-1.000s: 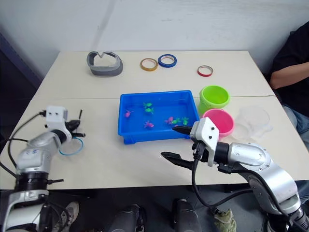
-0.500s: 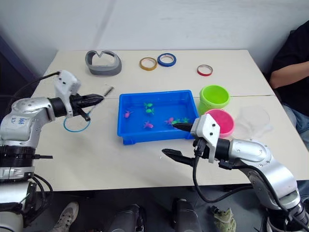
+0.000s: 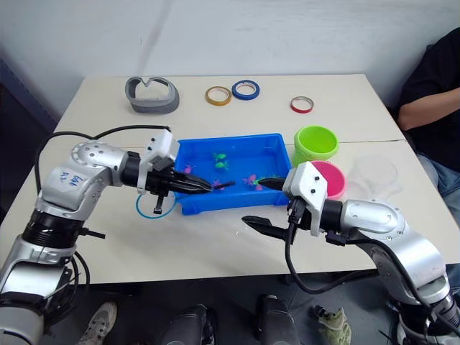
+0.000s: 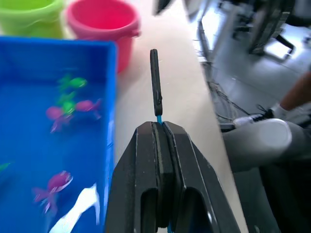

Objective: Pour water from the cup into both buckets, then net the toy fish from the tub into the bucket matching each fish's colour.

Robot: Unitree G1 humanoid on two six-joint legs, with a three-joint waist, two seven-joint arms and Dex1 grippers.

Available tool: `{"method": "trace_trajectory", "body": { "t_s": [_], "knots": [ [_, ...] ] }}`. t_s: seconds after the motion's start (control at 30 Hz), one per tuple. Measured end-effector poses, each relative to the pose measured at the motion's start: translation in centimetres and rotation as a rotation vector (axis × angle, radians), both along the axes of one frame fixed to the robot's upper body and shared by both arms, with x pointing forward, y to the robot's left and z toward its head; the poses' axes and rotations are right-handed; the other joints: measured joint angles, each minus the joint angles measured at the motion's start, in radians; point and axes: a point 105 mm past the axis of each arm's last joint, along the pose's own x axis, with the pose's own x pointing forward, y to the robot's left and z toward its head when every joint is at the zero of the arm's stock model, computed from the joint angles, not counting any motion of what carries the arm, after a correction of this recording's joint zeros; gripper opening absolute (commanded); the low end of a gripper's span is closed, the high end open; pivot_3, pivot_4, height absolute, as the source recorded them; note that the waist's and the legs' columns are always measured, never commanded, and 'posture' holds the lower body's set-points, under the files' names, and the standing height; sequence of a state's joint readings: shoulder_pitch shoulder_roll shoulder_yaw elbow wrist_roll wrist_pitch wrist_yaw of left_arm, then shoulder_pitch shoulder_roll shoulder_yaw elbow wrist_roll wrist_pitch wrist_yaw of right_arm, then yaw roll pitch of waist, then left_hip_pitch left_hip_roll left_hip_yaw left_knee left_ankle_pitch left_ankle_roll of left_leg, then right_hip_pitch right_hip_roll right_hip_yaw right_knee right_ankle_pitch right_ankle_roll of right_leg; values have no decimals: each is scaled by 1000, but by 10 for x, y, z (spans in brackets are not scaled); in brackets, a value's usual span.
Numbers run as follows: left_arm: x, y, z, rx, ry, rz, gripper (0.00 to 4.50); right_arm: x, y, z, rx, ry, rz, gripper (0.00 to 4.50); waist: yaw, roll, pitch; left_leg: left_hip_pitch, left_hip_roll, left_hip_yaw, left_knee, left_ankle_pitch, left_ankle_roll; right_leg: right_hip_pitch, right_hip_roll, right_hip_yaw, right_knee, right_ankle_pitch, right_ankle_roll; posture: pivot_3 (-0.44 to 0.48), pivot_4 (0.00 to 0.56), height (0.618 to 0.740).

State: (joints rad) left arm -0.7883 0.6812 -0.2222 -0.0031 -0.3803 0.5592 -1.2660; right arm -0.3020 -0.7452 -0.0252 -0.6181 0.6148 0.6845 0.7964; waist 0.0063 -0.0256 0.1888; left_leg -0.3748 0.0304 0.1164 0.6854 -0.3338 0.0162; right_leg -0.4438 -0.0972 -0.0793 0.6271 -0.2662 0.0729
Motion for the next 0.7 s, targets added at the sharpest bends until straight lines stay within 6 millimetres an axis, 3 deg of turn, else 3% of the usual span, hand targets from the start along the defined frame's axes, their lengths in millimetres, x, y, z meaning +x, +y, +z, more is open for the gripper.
{"method": "trace_trajectory", "body": {
  "t_s": [0.3, 0.7],
  "knots": [
    [-17, -20, -7, 45, -37, -214, 76, 3, 1, 2, -13, 15, -2, 4500, -5, 0, 0, 0, 0, 0, 0, 0, 0, 0, 0, 0, 0, 0, 0, 0, 150, 713],
    [-17, -37, -7, 33, -85, -279, 76, -7, 13, -9, -38, 106, 59, 4500, -6, 0, 0, 0, 0, 0, 2, 0, 1, 0, 0, 0, 0, 0, 1, 0, 150, 713]
  ]
}}
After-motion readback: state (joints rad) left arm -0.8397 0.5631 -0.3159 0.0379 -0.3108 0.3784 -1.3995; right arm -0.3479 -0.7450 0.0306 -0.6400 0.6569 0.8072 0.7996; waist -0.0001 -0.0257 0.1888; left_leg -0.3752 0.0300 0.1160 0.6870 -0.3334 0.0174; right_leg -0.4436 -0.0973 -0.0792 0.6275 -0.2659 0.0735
